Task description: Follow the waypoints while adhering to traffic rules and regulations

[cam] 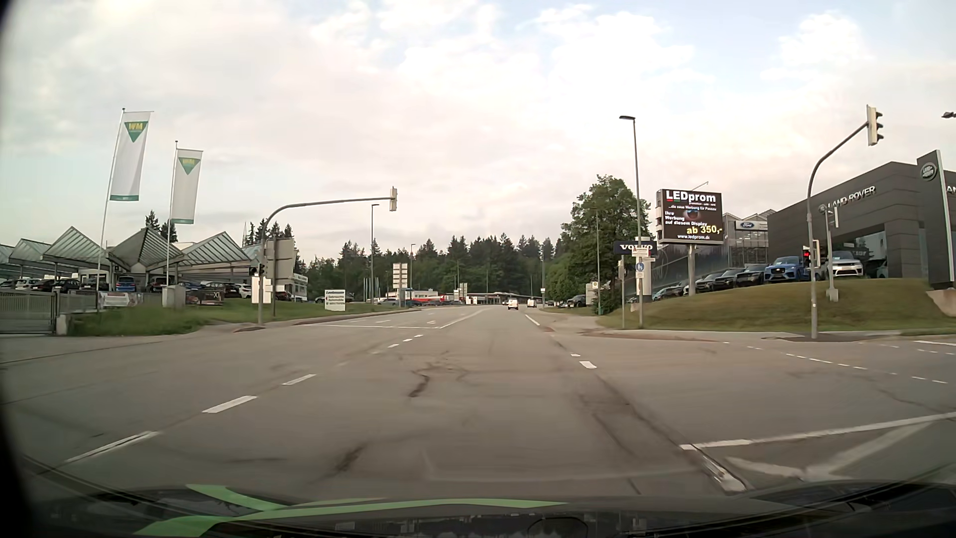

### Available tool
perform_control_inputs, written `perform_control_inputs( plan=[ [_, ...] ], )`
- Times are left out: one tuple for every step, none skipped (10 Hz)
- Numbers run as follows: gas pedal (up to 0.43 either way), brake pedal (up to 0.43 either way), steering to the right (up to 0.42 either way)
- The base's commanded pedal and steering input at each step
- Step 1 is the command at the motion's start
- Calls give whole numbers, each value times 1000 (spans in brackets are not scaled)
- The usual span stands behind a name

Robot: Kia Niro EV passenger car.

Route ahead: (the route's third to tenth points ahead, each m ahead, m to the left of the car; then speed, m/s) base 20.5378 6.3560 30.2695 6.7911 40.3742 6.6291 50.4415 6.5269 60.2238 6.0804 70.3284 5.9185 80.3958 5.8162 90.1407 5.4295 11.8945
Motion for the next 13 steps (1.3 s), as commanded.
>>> perform_control_inputs(
  plan=[
    [118,0,0],
    [118,0,-2],
    [118,0,-4],
    [118,0,-4],
    [118,0,-5],
    [118,0,-5],
    [118,0,-6],
    [118,0,-5],
    [118,0,-6],
    [118,0,-5],
    [118,0,-5],
    [118,0,-5],
    [118,0,-5]
  ],
)
